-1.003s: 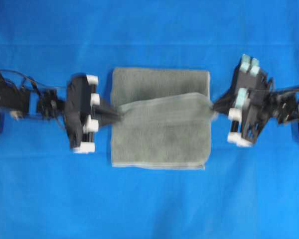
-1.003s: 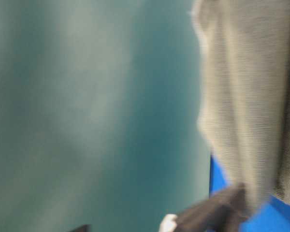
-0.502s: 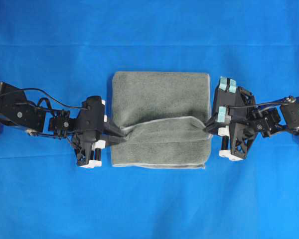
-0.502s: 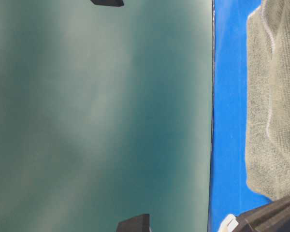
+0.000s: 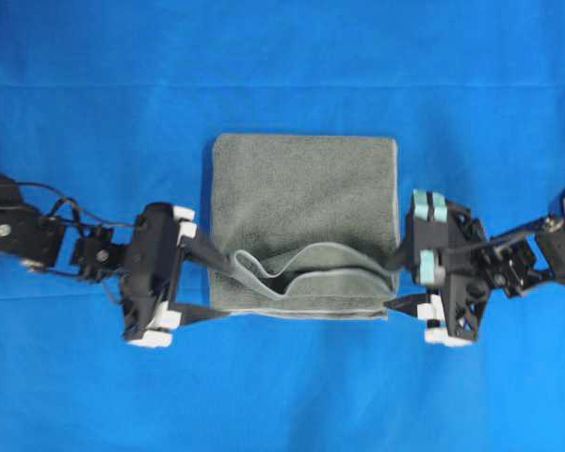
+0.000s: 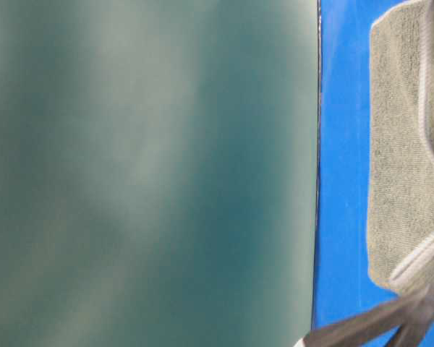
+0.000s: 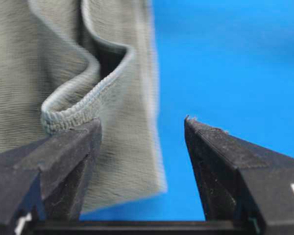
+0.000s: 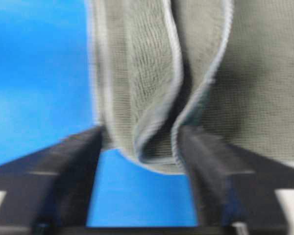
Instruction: Fold a large towel.
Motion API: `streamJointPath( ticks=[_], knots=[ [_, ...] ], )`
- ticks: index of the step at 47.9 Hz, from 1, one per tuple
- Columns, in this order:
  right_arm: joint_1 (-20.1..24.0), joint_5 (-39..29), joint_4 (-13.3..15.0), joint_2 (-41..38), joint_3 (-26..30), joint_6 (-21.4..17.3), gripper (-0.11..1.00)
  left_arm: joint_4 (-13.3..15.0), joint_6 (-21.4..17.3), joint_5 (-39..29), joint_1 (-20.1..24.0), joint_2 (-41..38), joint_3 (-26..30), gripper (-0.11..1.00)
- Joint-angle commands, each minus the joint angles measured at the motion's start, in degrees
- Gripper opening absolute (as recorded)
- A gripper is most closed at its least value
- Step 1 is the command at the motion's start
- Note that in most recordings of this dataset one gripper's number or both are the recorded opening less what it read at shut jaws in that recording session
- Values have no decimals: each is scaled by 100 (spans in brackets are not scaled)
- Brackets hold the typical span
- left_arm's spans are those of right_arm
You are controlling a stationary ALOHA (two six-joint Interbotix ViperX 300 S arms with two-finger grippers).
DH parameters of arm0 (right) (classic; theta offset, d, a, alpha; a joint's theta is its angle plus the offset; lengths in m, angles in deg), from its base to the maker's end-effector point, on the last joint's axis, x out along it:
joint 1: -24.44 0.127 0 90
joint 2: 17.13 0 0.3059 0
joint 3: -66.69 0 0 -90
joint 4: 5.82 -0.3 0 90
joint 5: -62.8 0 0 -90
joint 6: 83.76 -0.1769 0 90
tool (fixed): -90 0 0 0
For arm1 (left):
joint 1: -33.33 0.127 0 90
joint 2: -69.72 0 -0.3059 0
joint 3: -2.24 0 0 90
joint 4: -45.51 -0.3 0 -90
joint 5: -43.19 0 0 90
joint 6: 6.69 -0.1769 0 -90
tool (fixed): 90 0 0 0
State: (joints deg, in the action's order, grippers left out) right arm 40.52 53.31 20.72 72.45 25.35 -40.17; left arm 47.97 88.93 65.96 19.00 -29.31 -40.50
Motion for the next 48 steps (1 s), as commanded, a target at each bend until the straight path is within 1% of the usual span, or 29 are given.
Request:
streamJointPath(
  ticks=[1, 8, 12, 15, 20, 28, 32, 38, 42, 48],
  knots=[
    [202, -141, -44, 167, 229, 9, 57, -18, 18, -123, -176, 378, 0, 65],
    [299, -686, -26, 659, 431, 26, 59, -18, -18, -483, -325, 1002, 0, 65],
    [308, -958, 0, 1063, 501, 44, 59, -18, -70, -738, -325, 1459, 0, 65],
    [308, -1151, 70, 1397, 527, 44, 59, -26, -105, -923, -299, 1811, -18, 65],
    [308, -1389, 308, 2013, 527, 44, 59, -35, -167, -1222, -167, 2443, -62, 65],
    [308, -1749, 800, 3155, 396, 44, 59, -35, -237, -1890, 97, 3454, -158, 63],
    [299, -2127, 1020, 3771, 360, 44, 59, -44, -290, -2276, 299, 4034, -299, 63],
    [308, -2733, 1301, 4438, 272, 44, 59, -70, -378, -2865, 571, 4816, -466, 63],
    [299, -2997, 1433, 4808, 97, 44, 59, -79, -448, -3278, 747, 5361, -580, 63],
    [299, -3094, 1503, 5405, -316, 18, 59, -70, -483, -3612, 967, 6064, -791, 63]
  ],
)
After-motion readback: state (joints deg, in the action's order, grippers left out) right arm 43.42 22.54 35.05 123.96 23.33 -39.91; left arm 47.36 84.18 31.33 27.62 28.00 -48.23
